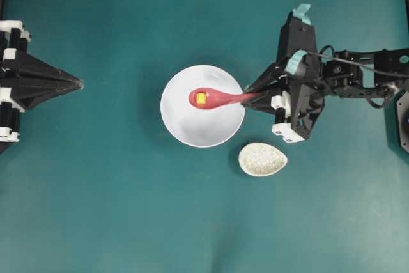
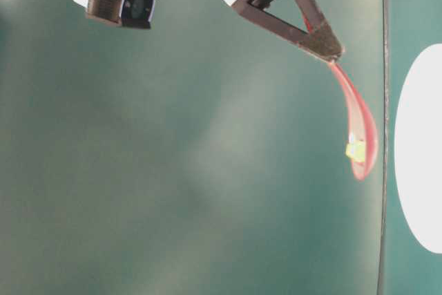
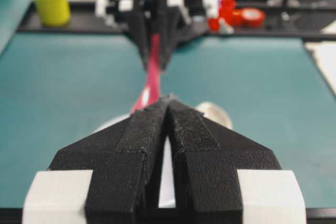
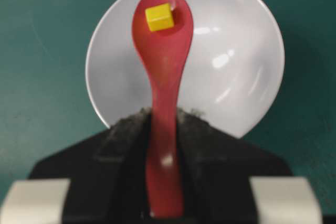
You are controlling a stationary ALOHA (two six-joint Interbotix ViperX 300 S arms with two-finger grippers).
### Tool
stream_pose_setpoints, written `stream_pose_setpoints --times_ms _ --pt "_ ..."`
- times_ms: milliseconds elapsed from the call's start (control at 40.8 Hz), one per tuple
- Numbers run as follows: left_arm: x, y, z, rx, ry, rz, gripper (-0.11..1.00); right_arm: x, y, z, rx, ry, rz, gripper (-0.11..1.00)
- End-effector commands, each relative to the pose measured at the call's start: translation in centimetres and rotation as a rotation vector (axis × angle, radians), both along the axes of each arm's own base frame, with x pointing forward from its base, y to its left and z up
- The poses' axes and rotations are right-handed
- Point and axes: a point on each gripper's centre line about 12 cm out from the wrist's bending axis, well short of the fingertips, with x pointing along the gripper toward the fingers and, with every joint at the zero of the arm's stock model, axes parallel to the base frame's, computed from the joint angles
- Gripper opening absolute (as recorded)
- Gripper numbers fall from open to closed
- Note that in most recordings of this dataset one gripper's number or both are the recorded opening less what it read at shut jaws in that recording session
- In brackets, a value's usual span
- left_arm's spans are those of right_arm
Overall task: Scoop the yellow hexagonal prism block from the bowl with a spoon using the right arm.
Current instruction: 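Hold the loaded spoon steady above the bowl with the right gripper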
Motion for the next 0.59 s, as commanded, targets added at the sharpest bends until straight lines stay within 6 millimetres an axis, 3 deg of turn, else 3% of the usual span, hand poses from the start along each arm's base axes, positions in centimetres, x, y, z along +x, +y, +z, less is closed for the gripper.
stream_pose_setpoints --times_ms 0,564 --pt "0.3 0.0 1.2 0.002 -0.031 -0.002 0.01 0.0 0.1 1.3 0.002 -0.039 0.001 0.22" --pt "0.3 0.0 1.1 0.002 -0.029 -0.002 0.01 0.0 0.2 2.7 0.005 -0.073 0.002 0.22"
